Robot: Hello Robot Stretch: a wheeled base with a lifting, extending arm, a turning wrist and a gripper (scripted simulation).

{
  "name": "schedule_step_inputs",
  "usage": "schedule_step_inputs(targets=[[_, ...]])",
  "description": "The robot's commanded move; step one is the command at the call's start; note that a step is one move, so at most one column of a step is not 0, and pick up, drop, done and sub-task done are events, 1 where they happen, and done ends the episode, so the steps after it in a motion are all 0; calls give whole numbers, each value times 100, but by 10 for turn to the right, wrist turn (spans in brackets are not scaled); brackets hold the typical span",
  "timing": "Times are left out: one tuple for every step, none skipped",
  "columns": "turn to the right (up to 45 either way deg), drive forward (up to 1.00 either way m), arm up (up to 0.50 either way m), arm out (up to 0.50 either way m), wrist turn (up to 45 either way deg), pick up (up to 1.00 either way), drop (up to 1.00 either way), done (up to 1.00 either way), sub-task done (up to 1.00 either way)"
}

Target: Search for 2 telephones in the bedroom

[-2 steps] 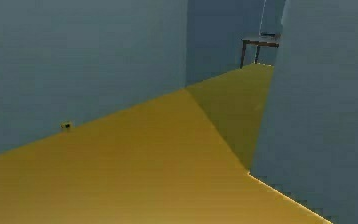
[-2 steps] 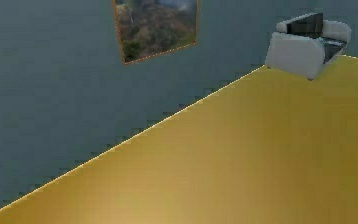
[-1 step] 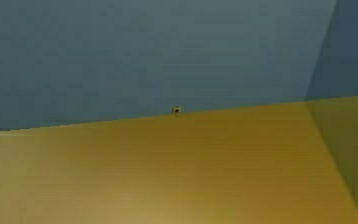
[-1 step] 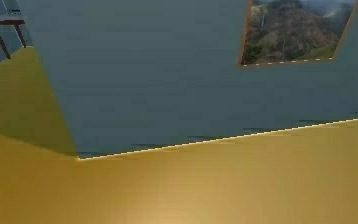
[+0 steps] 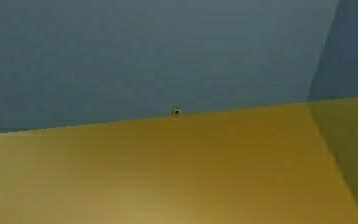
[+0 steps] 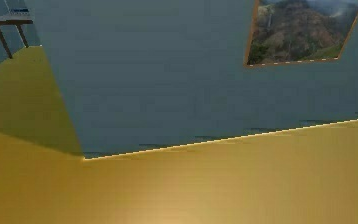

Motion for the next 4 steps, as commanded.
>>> schedule_step_inputs(targets=[[-150,0,0,0,0,0,0,0,0],[0,65,0,0,0,0,0,0,0],[-450,0,0,0,0,0,0,0,0],[-150,0,0,0,0,0,0,0,0]])
